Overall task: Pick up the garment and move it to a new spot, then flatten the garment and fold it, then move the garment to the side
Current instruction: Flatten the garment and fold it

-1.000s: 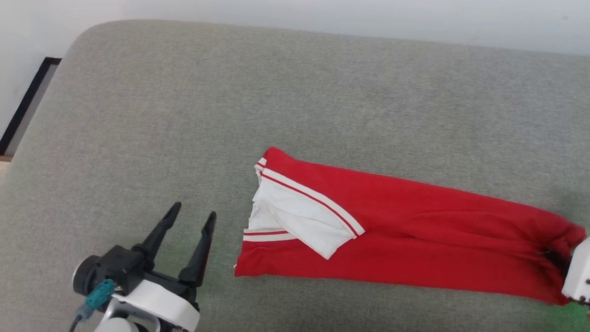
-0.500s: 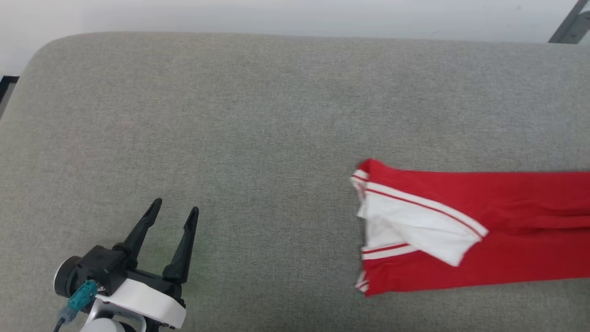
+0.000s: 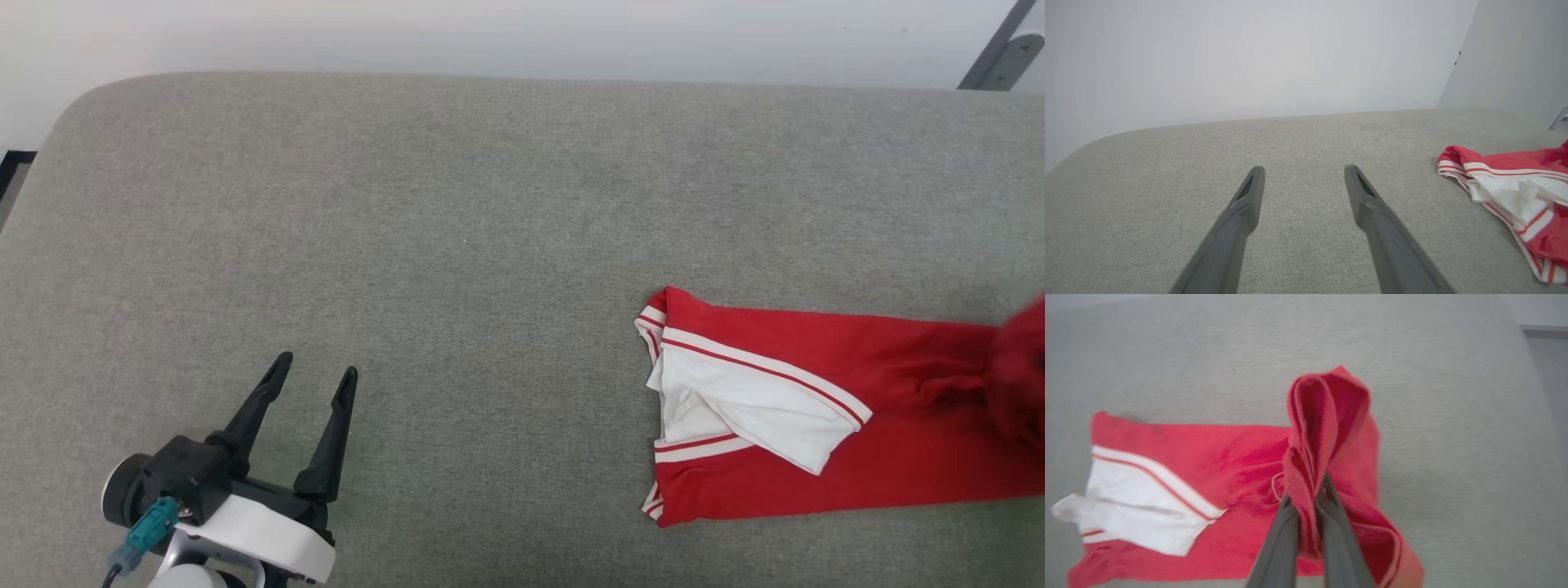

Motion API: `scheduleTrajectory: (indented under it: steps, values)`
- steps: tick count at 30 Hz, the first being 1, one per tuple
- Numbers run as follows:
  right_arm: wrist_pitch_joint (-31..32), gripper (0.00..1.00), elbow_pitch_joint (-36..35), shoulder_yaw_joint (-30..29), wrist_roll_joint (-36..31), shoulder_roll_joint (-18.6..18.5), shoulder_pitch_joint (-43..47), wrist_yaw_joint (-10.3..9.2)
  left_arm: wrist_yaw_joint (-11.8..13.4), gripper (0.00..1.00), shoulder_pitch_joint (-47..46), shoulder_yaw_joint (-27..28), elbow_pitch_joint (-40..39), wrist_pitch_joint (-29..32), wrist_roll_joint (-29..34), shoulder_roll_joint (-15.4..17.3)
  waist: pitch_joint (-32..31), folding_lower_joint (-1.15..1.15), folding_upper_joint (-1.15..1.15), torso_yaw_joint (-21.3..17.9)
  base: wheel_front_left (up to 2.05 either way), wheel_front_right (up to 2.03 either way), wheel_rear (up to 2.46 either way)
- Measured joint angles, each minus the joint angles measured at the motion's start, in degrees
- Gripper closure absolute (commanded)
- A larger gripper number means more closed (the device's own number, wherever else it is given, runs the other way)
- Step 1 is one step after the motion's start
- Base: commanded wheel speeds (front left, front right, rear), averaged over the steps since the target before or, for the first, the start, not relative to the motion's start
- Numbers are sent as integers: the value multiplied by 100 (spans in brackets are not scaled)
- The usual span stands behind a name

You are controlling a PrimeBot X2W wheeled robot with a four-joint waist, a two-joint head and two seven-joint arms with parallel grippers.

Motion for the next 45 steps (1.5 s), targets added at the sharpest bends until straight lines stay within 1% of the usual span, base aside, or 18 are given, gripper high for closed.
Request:
scheduleTrajectory:
  steps: [4,7,9,11,13,18,25,26,27,28,29,32,35,37,40,45]
  values:
    - [281,100,-759,828,280,143,204,0,0,0,-1,15,-107,0,-1,-14,22,0,0,61,0,0,0]
    - [348,100,-1055,1395,367,297,219,0,0,0,-3,48,-156,0,-51,-15,32,0,0,121,0,0,0]
    - [356,100,-1103,1804,365,423,173,0,0,0,-8,66,-154,0,-94,-14,45,0,0,157,0,0,0]
    - [320,100,-948,2131,481,642,17,0,0,0,-8,80,-151,0,-132,-24,67,0,0,178,0,0,0]
    - [279,100,-747,2502,463,669,-138,0,0,0,-21,32,-135,0,-199,-45,91,0,0,217,0,0,0]
    - [-33,100,-36,3100,516,887,-546,0,0,0,-89,-46,-48,0,-389,-37,167,0,0,327,0,0,0]
    - [-530,100,953,3612,514,899,-897,0,1,0,-181,-176,178,0,-554,-37,224,0,0,462,0,0,0]
    - [-606,79,1058,3660,515,872,-938,0,1,0,-182,-205,219,0,-586,-32,218,0,0,469,0,0,0]
    - [-691,38,1134,3677,541,873,-967,0,0,0,-185,-218,249,0,-622,-25,207,0,0,470,0,0,0]
    - [-753,0,1214,3677,590,881,-993,0,1,0,-188,-208,272,0,-645,-19,193,0,0,464,0,0,0]
    - [-866,0,1334,3630,692,906,-1017,0,1,0,-182,-174,331,0,-691,3,142,0,0,437,0,0,0]
    - [-1028,0,1397,3539,848,931,-1073,0,1,0,-110,-127,405,0,-758,16,41,0,0,359,0,0,0]
    - [-1263,0,1357,3501,927,735,-1135,0,0,0,-40,-123,456,0,-766,12,-88,0,0,271,0,0,0]
    - [-1469,0,1274,3604,1010,525,-1126,0,1,0,7,-144,531,0,-787,14,-183,0,0,212,0,0,0]
    - [-2037,0,1300,3589,1148,289,-1099,0,0,0,47,-218,631,0,-837,34,-321,0,0,119,0,0,0]
    - [-3216,0,1729,3577,1254,40,-987,0,0,0,82,-253,797,0,-902,34,-520,0,0,-54,0,0,0]
